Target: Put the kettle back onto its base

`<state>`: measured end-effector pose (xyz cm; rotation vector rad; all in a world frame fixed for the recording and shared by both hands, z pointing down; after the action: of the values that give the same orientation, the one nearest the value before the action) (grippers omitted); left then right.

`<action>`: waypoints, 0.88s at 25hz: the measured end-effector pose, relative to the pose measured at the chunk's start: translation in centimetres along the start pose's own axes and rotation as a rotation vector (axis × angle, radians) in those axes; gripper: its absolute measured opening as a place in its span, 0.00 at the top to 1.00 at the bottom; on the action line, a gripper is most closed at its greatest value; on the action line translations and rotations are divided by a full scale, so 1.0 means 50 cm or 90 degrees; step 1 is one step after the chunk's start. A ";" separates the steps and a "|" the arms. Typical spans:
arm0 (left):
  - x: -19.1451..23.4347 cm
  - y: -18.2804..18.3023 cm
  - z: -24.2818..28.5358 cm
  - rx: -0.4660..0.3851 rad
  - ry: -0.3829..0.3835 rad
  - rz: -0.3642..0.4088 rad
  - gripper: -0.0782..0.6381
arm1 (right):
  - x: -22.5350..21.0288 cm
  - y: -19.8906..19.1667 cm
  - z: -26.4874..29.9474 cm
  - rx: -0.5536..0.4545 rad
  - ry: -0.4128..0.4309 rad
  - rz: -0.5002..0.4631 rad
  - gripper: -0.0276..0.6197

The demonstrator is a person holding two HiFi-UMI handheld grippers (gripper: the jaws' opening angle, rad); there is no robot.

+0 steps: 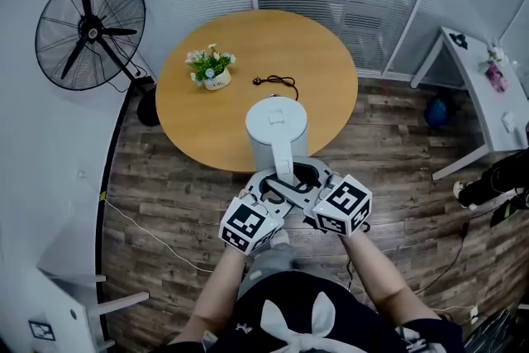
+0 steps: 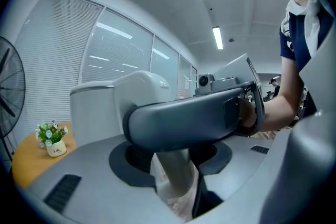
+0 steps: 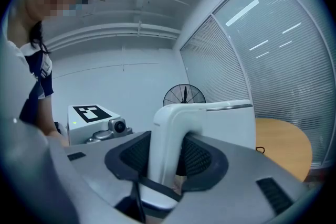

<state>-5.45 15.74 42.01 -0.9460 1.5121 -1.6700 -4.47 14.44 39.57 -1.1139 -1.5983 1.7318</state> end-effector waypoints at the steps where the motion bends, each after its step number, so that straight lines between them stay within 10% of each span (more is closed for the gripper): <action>1: 0.019 -0.002 0.007 0.001 -0.003 0.000 0.63 | -0.015 -0.001 0.013 0.001 -0.004 0.000 0.67; 22: 0.245 0.002 0.139 -0.015 -0.048 -0.014 0.63 | -0.235 0.023 0.153 0.024 -0.040 -0.009 0.67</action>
<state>-5.56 1.71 43.17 -1.0306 1.4783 -1.6171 -4.61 0.41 40.68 -1.0373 -1.6007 1.7957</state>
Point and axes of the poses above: the fingertips, and each gripper's own axes: z forward along the fingers, x to its left, y out of its top, the point moved 4 cm from there along -z, backward along the fingers, and after that the axes turned 11 degrees about -x, right-handed, at the moved point
